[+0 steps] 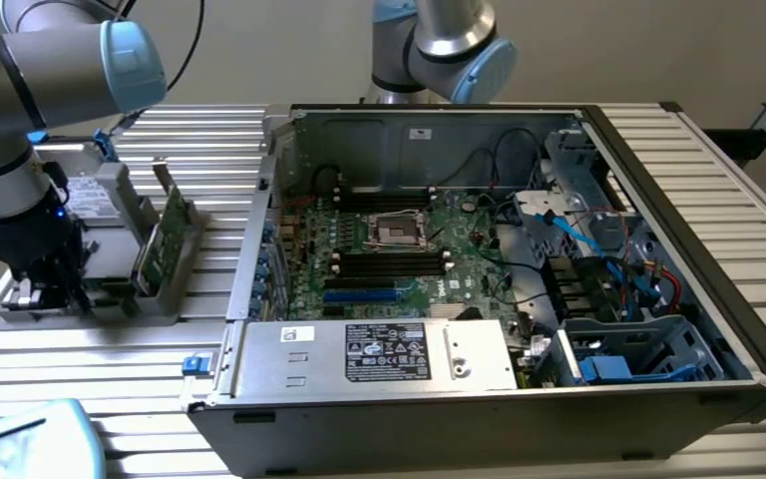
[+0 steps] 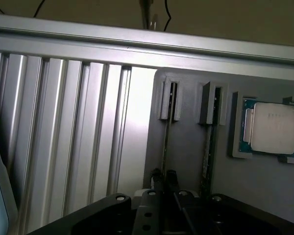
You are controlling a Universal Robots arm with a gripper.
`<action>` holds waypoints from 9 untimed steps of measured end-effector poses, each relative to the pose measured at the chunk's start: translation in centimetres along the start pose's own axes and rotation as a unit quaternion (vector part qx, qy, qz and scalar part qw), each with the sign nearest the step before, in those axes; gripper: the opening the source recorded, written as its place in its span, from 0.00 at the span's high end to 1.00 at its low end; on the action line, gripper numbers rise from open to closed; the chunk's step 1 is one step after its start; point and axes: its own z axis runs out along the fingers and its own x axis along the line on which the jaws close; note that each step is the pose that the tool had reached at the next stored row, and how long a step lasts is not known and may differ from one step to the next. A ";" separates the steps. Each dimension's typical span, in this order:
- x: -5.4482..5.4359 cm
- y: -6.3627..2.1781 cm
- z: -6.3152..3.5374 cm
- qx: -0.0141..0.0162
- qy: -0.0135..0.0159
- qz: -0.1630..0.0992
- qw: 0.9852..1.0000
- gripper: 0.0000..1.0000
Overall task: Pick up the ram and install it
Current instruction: 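Pick up the ram and move it above insertion slot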
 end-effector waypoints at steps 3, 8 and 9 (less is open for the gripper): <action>0.0 0.00 0.00 0.000 0.000 0.000 1.000 0.86; 0.0 0.00 0.00 0.000 0.000 0.000 1.000 0.86; 0.0 0.00 0.00 0.000 0.000 0.000 1.000 0.86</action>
